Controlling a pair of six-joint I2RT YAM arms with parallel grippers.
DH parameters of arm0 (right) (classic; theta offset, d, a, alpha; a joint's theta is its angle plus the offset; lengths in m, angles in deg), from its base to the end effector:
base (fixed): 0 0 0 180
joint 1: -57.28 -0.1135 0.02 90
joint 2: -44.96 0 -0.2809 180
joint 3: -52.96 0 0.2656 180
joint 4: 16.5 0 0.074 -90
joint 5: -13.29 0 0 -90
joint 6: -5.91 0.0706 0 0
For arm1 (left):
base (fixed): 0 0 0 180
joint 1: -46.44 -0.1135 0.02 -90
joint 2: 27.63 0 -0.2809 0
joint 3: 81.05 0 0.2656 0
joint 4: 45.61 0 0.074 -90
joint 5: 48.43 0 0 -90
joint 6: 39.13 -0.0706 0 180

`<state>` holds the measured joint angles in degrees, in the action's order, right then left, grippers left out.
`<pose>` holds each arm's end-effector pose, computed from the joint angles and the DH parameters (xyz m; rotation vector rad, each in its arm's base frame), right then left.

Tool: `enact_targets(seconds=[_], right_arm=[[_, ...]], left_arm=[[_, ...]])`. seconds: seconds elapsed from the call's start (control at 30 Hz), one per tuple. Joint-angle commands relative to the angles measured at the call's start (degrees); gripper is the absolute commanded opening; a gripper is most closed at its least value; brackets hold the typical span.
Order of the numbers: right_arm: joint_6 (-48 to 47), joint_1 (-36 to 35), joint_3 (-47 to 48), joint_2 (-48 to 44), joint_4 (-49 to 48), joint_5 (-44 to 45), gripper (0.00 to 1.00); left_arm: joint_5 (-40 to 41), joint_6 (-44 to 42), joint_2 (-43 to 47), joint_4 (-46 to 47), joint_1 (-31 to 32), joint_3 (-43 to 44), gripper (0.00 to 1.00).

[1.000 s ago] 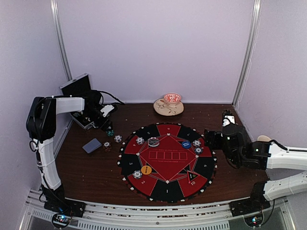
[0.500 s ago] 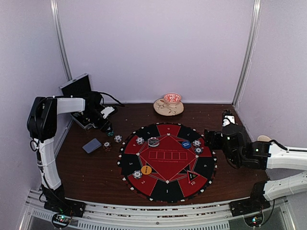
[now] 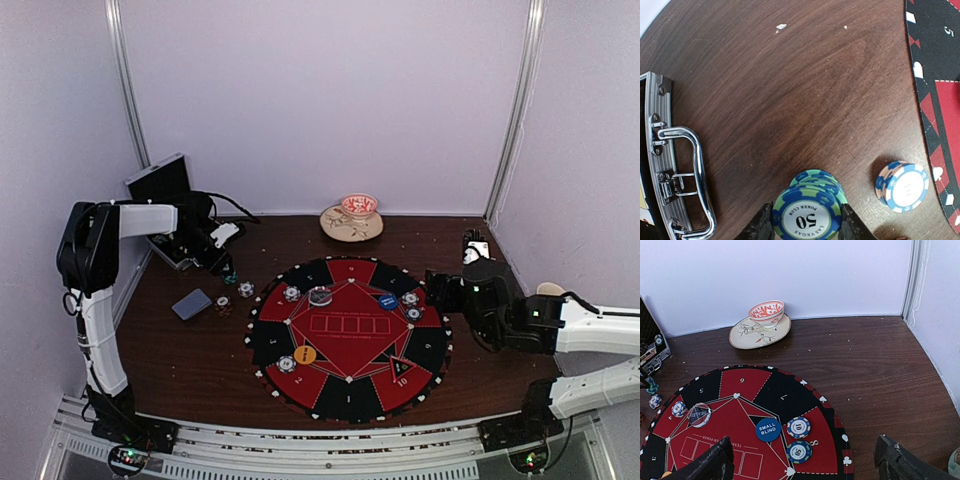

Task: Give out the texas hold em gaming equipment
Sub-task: Pick up the pile of poker chips from the pile of poker chips.

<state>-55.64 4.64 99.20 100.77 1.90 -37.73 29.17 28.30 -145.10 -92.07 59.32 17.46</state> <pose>0.1797 0.1621 0.2413 -0.0028 1.9511 0.2326 0.4453 -0.1174 0.1464 0.8786 2.5400 -0.2414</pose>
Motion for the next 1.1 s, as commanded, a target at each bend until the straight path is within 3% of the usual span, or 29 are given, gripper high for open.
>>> enact_targets(seconds=[0.0, 0.3, 0.73, 1.07], right_arm=[[-0.1, -0.2, 1.0, -0.8, -0.2, 0.5, 0.99], [-0.2, -0.2, 0.8, -1.5, -0.1, 0.4, 0.99], [-0.2, -0.2, 0.8, -1.7, -0.1, 0.3, 0.99], [-0.2, -0.2, 0.8, -1.2, -0.3, 0.5, 0.99]], left_arm=[[-1.9, -0.8, -0.6, -0.9, -0.6, 0.3, 0.39], [-2.7, -1.0, 0.5, -1.8, -0.6, -0.1, 0.19], [-4.1, -1.1, 5.7, -1.1, -0.6, -0.4, 0.15], [-7.2, -3.5, 13.1, 0.4, -0.5, -5.8, 0.14]])
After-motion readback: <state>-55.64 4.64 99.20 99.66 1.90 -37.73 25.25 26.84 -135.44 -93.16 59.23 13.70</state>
